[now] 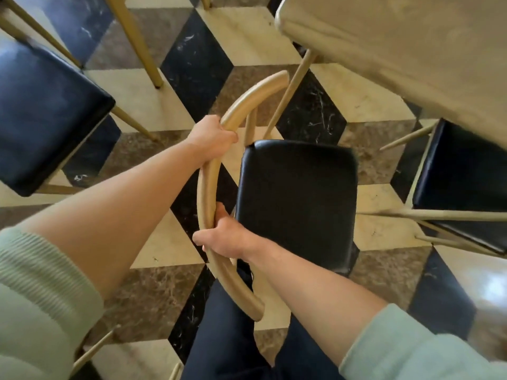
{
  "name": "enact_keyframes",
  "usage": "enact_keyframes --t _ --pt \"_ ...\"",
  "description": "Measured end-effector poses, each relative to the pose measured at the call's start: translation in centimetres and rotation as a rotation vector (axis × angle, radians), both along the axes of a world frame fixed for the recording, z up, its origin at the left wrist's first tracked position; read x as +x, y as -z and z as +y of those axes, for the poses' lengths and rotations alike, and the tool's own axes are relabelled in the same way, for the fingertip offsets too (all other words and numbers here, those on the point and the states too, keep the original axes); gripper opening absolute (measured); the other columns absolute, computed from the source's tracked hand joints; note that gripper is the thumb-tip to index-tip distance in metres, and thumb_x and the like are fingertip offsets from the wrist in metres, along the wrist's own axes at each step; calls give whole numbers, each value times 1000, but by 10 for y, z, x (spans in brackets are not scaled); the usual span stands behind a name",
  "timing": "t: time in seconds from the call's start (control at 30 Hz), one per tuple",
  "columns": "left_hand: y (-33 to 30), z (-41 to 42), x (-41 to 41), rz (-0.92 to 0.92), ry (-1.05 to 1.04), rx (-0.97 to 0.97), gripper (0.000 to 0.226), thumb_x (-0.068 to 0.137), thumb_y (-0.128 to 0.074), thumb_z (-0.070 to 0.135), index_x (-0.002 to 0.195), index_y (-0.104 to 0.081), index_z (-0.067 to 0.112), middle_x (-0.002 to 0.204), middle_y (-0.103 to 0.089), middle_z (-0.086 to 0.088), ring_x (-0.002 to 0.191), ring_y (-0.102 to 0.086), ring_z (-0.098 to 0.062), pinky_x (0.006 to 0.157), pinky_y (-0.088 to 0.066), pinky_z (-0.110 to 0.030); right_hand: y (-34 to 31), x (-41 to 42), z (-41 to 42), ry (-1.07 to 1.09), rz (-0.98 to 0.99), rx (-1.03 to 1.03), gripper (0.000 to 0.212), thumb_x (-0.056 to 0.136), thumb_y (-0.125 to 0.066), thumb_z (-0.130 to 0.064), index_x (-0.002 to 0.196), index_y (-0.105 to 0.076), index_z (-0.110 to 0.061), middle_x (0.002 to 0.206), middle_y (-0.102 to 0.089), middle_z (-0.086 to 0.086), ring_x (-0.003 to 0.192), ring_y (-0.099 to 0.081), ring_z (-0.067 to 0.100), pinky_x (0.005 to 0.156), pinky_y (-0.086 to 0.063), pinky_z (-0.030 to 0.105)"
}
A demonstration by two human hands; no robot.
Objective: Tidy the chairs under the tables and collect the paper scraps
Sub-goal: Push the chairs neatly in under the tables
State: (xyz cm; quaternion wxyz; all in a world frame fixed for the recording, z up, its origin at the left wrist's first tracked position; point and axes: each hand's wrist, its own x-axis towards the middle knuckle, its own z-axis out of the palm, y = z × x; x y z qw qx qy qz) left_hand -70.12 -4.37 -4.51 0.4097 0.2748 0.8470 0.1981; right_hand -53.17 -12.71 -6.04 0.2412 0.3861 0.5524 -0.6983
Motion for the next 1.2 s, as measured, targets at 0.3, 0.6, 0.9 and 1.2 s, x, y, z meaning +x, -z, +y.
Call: enact_keyframes --t 0.3,0.6,0.9,1.2 --pt "-11 41 55 -62 -329 29 34 87 -69 39 115 -57 23 95 -68 -4 81 -70 -21 55 -52 -34 -15 90 83 -34 61 108 55 73 -67 -44 121 -41 -48 104 -61 -2 93 -65 18 76 -57 35" --pt "-13 109 174 -394 -836 -62 47 91 -71 23 132 -51 12 105 -63 -13 93 -64 -34 82 -59 -55 -30 231 240 -424 -101 764 47 71 -72 -33 116 -63 -43 93 -66 -13 81 -63 11 64 -57 37" --pt "-33 151 213 -592 -647 -156 45 101 -57 40 136 -47 14 120 -62 -17 102 -65 -37 72 -60 -57 -50 303 315 -317 -104 927 27 80 -82 -29 103 -71 -37 91 -70 -13 85 -66 11 76 -59 42" --pt "-47 105 163 -514 -234 -283 74 91 -49 72 135 -50 12 109 -73 -17 97 -71 -35 77 -59 -52 -66 251 303 -233 60 833 59 83 -76 -53 134 -59 -31 116 -64 -12 104 -61 6 91 -54 31"
